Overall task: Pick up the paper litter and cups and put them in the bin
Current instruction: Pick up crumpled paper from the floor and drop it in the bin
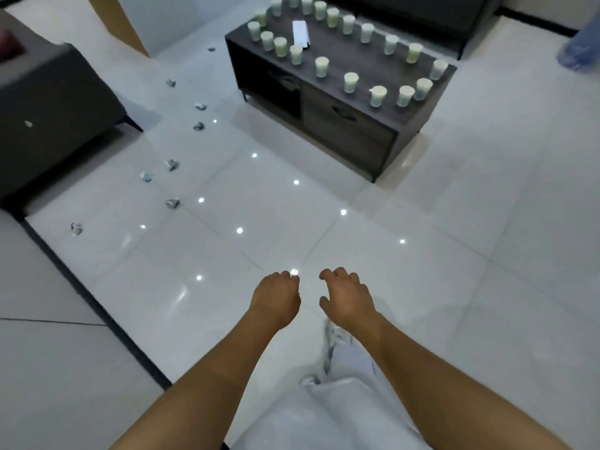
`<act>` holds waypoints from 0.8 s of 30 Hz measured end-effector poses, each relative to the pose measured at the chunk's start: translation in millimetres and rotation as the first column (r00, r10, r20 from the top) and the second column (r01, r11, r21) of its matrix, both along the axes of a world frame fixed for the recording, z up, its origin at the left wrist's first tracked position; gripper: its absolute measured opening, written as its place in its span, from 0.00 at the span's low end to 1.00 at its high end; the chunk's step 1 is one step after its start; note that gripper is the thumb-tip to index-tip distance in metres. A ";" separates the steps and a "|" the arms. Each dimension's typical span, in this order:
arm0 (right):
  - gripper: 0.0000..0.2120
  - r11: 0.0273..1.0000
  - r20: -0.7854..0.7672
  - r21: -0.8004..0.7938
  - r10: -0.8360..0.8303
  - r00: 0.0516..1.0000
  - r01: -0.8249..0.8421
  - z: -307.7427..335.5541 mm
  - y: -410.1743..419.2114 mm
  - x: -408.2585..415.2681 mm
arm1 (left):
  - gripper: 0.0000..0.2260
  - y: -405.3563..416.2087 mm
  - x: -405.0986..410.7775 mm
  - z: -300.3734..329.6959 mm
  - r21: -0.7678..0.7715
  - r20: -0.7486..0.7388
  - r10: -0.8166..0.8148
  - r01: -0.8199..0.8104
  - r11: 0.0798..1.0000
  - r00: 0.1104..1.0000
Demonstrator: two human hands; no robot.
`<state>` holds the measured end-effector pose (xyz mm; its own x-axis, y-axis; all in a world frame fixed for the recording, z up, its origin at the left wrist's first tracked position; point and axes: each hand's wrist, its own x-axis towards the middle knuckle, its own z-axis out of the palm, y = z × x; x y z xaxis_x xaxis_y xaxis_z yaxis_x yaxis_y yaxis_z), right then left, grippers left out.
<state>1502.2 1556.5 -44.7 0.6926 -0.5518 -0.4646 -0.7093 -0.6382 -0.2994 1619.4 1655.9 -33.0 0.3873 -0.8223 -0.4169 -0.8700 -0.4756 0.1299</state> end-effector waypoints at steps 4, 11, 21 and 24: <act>0.22 0.990 -0.005 0.012 0.142 0.990 -0.142 -6.2 -38.0 74.5 | 0.12 -18.8 58.6 -8.0 0.017 -0.004 0.142 -0.142 0.990 0.990; 0.23 0.935 -0.004 -0.027 0.355 0.935 -0.355 2.0 -122.2 217.6 | 0.13 -73.7 169.0 -2.4 -0.034 -0.052 0.459 -0.461 0.887 0.887; 0.22 0.818 -0.014 0.028 0.575 0.818 -0.575 -1.3 -114.0 406.4 | 0.13 -48.4 311.1 -7.6 0.028 -0.071 0.695 -0.695 0.719 0.716; 0.23 0.796 -0.026 0.038 0.605 0.796 -0.604 -10.6 -95.9 468.4 | 0.14 -32.2 373.0 -15.9 0.027 -0.078 0.724 -0.724 0.689 0.686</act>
<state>1970.5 1460.6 -55.3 0.8643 -0.0132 -0.5029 -0.1918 -0.9328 -0.3052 1992.4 1623.8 -48.9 0.8302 -0.3025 -0.4682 -0.2427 -0.9523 0.1849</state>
